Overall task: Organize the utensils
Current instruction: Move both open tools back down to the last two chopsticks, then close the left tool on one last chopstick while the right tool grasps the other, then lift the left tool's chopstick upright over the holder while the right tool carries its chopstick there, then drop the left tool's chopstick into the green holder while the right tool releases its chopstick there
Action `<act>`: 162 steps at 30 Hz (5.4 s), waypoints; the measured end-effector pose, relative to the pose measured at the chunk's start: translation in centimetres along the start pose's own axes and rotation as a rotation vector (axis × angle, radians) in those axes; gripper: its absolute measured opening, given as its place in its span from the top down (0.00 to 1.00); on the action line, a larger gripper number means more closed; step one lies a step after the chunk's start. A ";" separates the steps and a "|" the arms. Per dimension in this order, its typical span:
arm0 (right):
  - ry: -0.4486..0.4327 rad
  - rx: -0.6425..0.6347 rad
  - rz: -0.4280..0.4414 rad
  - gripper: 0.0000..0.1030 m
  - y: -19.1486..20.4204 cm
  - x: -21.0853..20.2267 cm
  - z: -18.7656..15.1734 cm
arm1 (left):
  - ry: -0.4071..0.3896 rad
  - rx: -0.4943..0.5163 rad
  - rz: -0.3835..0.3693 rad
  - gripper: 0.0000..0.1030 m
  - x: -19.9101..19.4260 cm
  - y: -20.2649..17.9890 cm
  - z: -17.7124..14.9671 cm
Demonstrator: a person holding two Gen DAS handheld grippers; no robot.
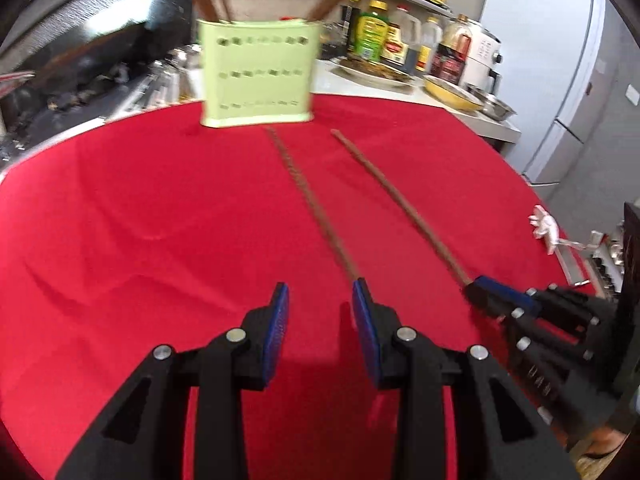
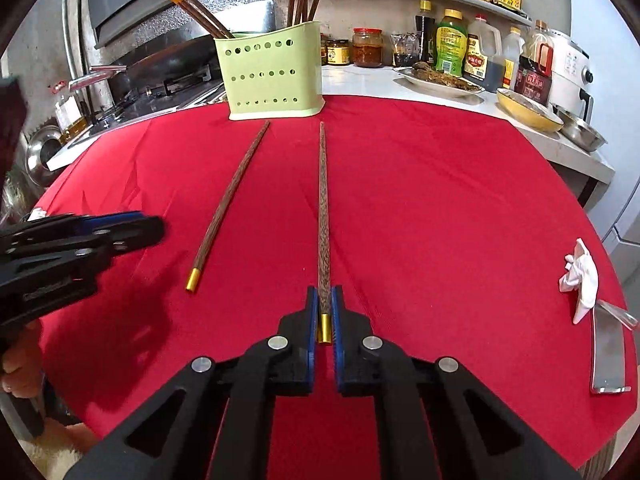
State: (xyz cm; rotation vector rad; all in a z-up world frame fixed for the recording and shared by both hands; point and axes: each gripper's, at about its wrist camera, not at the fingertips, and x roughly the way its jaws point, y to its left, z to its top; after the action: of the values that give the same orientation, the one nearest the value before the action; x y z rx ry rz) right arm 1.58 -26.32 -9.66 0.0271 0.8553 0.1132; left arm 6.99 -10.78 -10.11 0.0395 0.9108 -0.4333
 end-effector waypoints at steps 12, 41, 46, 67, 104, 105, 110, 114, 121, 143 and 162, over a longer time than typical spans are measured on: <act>-0.021 -0.002 0.004 0.93 0.3 0.0 -0.3 | 0.059 0.078 0.068 0.90 2.2 -1.9 0.4; -0.064 -0.068 0.057 0.92 4.5 -0.3 -1.4 | 0.003 0.088 0.240 0.86 -3.5 3.6 -5.4; -0.083 -0.025 0.072 0.93 3.7 -0.9 -0.8 | -0.027 0.084 0.228 0.93 -4.3 4.5 -5.2; -0.446 -0.051 0.075 0.93 4.0 -14.2 7.2 | -0.521 0.120 0.173 0.93 -19.6 3.7 2.7; -0.339 -0.101 -0.015 0.90 3.4 -8.7 9.3 | -0.181 0.150 0.126 0.93 -9.5 5.8 4.5; -0.329 -0.099 -0.020 0.89 3.4 -8.4 9.0 | -0.177 0.149 0.127 0.93 -9.3 5.9 4.3; -0.322 -0.103 -0.029 0.90 3.6 -8.1 8.3 | -0.146 0.153 0.122 0.93 -8.7 5.7 3.0; -0.341 -0.133 -0.037 0.94 4.4 -8.4 8.5 | -0.165 0.142 0.130 0.93 -9.2 5.8 2.5; -0.421 -0.124 0.093 0.94 4.6 -7.6 11.5 | -0.219 0.129 0.144 0.93 -11.2 6.1 5.2; -0.635 -0.139 0.081 0.93 2.2 -3.4 29.6 | -0.223 0.220 0.168 0.93 -6.8 4.2 24.8; -0.592 -0.104 0.063 0.57 0.9 -2.2 29.9 | -0.203 0.160 0.168 0.58 -3.8 6.0 26.2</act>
State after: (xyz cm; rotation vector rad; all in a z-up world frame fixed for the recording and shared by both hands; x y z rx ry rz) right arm 22.68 -25.06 11.65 -0.0101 0.2565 0.1963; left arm 27.06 -9.61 8.09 0.2135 0.6657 -0.3460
